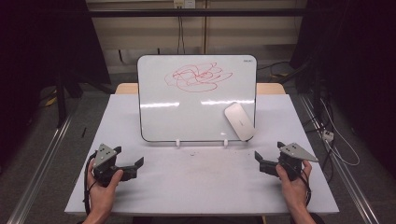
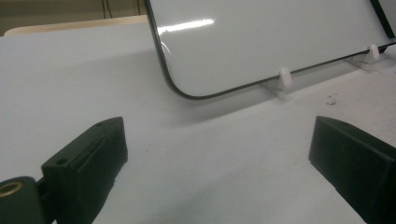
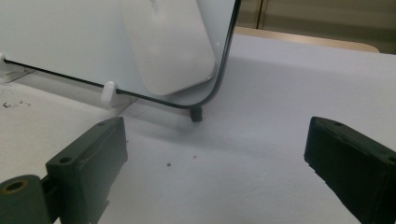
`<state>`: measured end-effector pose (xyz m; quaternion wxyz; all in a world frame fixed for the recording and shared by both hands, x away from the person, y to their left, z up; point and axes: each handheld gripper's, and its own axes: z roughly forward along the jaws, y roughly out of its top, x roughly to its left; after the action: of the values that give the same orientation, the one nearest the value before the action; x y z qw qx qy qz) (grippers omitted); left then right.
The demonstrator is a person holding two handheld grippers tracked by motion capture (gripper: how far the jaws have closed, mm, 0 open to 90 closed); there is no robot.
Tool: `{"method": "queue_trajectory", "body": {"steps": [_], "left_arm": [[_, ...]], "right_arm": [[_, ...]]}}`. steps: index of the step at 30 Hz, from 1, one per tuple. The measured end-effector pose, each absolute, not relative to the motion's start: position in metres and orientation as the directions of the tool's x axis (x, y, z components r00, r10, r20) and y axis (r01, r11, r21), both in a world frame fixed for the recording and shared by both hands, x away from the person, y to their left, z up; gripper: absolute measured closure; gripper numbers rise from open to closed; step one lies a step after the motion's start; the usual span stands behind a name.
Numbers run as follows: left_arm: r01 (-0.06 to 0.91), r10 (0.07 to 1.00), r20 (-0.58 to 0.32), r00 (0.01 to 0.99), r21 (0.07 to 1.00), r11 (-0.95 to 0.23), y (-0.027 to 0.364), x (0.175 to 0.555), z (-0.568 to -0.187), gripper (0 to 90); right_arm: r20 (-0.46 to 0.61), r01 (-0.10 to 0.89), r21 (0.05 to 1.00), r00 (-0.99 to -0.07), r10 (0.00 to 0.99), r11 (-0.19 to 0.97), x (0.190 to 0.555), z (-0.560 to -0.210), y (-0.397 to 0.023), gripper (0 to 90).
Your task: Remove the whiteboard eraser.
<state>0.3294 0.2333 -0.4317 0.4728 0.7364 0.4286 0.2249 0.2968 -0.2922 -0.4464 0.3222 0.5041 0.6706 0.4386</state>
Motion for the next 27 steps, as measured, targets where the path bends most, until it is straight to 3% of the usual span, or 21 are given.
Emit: {"method": "queue_trajectory", "body": {"steps": [27], "left_arm": [[0.436, 0.848, -0.08, 0.523, 0.88, -0.186, 0.238, 0.336, -0.434, 4.5]], "right_arm": [[-0.021, 0.383, 0.908, -0.366, 0.93, 0.171, 0.315, -0.438, -0.28, 6.2]]}}
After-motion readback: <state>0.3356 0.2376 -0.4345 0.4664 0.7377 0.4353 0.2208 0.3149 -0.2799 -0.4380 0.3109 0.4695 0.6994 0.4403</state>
